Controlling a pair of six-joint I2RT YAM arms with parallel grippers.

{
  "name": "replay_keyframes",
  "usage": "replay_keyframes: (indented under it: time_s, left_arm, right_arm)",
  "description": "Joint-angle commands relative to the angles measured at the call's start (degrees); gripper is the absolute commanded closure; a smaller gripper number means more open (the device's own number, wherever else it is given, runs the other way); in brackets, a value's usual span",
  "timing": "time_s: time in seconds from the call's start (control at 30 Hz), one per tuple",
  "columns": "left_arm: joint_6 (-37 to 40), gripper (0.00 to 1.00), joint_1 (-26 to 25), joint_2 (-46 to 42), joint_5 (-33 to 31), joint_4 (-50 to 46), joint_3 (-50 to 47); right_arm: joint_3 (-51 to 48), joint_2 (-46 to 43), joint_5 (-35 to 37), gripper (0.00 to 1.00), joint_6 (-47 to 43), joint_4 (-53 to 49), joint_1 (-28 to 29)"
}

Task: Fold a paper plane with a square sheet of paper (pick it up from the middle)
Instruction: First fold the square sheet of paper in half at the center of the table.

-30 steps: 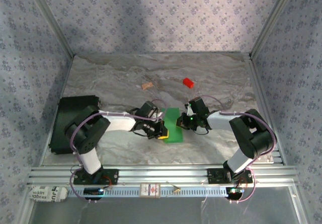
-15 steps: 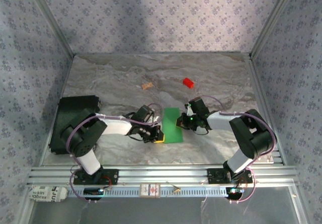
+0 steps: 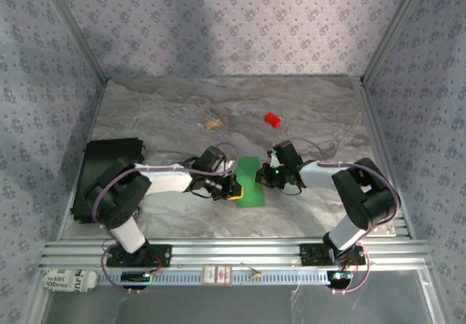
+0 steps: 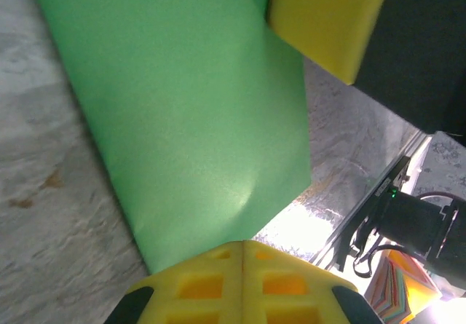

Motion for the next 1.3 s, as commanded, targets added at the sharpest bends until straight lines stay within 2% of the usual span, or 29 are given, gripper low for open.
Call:
replay_keyframes:
  time_s: [0.0, 0.2, 0.43, 0.63, 0.9, 1.0, 1.1, 1.27]
  left_arm:
    - [2.2, 1.00, -1.1, 2.2, 1.3, -3.1, 0.2]
    - [4.8, 1.00, -1.4, 2.6, 1.2, -5.8, -3.3]
    - [10.4, 1.00, -2.9, 0.4, -3.1, -14.8, -1.4]
    - [10.6, 1.00, -3.8, -0.5, -4.1, -15.4, -1.6]
    - [10.0, 1.00, -3.7, -9.7, -8.6, -14.7, -1.8]
    - [9.0, 1.00, -2.6, -12.4, -10.1, -13.2, -1.9]
    - [7.0, 1.00, -0.2, -13.1, -9.7, -9.4, -2.3]
    - [3.7, 1.00, 4.3, -10.8, -6.4, -3.0, -1.1]
  right_arm:
    - [-2.8, 3.4, 8.1, 1.00, 0.2, -10.5, 0.3]
    - [-2.7, 3.5, 8.5, 1.00, -0.1, -10.8, 0.3]
    - [-3.1, 3.5, 8.5, 1.00, 0.1, -10.4, 0.2]
    - [-3.1, 3.4, 8.4, 1.00, 0.0, -10.3, 0.2]
    - [-0.7, 2.0, 5.3, 1.00, -2.3, -9.2, 0.3]
    - [1.8, 0.1, 3.8, 1.00, -3.3, -8.6, 1.0]
    - [3.6, -3.9, 5.3, 0.97, -2.6, -9.1, 1.9]
    - [0.3, -16.4, 14.1, 0.82, 1.3, -14.0, 0.8]
